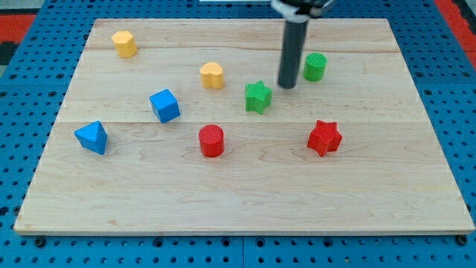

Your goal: Slide the blue cube at the bottom right to the yellow hexagon

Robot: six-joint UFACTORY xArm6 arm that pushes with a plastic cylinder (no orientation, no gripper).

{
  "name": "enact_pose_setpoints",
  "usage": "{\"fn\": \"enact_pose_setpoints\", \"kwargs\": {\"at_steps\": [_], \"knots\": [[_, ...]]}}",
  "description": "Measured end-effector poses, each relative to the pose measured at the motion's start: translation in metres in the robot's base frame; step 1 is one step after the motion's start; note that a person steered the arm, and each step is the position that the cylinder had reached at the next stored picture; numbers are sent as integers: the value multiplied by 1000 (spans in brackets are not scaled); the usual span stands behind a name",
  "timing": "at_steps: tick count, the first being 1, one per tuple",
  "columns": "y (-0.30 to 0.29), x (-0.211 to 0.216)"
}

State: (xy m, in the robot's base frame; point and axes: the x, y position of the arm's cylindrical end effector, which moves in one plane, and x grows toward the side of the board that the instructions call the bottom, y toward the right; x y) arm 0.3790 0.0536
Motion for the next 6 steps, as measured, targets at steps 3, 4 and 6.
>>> {"fn": "enact_pose_setpoints", "kwargs": {"at_steps": [3, 4, 6], "knots": [[-105, 92], [-172, 87], [-163, 25]]}}
